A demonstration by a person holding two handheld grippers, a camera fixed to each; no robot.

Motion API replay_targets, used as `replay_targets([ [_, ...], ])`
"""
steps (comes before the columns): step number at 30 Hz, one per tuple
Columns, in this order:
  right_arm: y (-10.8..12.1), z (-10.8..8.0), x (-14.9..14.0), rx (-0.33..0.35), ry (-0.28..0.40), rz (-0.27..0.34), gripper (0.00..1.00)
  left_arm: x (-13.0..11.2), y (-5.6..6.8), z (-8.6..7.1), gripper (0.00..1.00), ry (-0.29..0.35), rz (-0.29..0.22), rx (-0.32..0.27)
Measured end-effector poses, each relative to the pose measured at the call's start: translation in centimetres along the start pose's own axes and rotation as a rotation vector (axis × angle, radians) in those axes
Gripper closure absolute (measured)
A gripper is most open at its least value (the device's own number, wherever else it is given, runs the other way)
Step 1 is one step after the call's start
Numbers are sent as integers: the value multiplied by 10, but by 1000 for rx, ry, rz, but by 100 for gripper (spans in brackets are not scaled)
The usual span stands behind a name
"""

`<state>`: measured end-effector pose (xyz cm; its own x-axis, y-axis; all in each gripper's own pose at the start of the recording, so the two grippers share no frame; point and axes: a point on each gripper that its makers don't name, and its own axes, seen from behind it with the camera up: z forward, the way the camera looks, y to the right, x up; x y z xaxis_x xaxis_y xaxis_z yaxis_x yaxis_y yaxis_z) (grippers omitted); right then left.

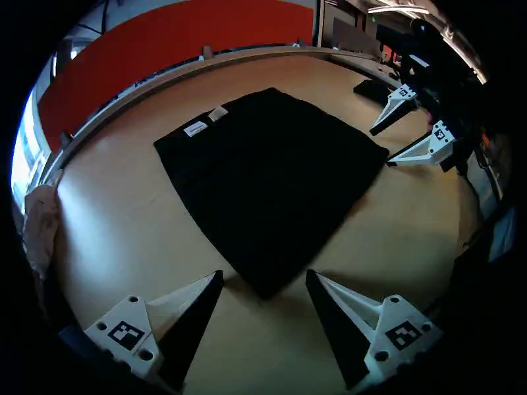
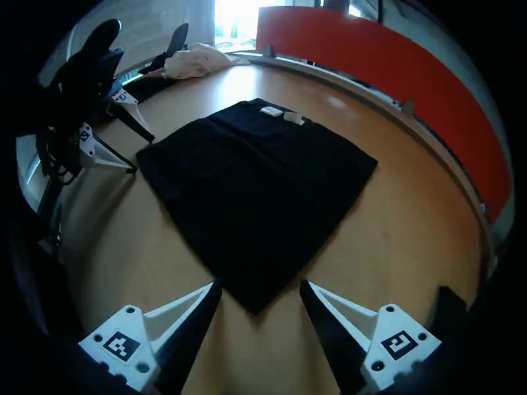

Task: Fold towel

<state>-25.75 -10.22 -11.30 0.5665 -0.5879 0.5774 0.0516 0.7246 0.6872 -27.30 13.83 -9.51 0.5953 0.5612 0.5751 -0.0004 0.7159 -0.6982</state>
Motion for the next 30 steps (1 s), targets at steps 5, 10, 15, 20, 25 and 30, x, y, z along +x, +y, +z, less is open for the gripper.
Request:
replay_targets([
  [5, -2, 1, -2, 11, -4, -4, 14, 0, -1, 0, 12, -12, 1, 2],
  [10, -5, 3, -3, 31, -5, 8, 25, -1, 1, 0, 18, -16, 1, 4],
  [15, -7, 2, -4, 40, -4, 21, 33, -1, 6, -1, 32, -17, 3, 4],
  [20, -10, 2, -3, 45, -4, 16, 44, -1, 8, 0, 36, -17, -8, 8],
  [25, -11, 2, -3, 45, -4, 16, 54, -1, 7, -1, 41, -21, -9, 11],
  [30, -11, 2, -3, 40, -4, 21, 71, -2, 8, -2, 53, -26, -13, 14],
])
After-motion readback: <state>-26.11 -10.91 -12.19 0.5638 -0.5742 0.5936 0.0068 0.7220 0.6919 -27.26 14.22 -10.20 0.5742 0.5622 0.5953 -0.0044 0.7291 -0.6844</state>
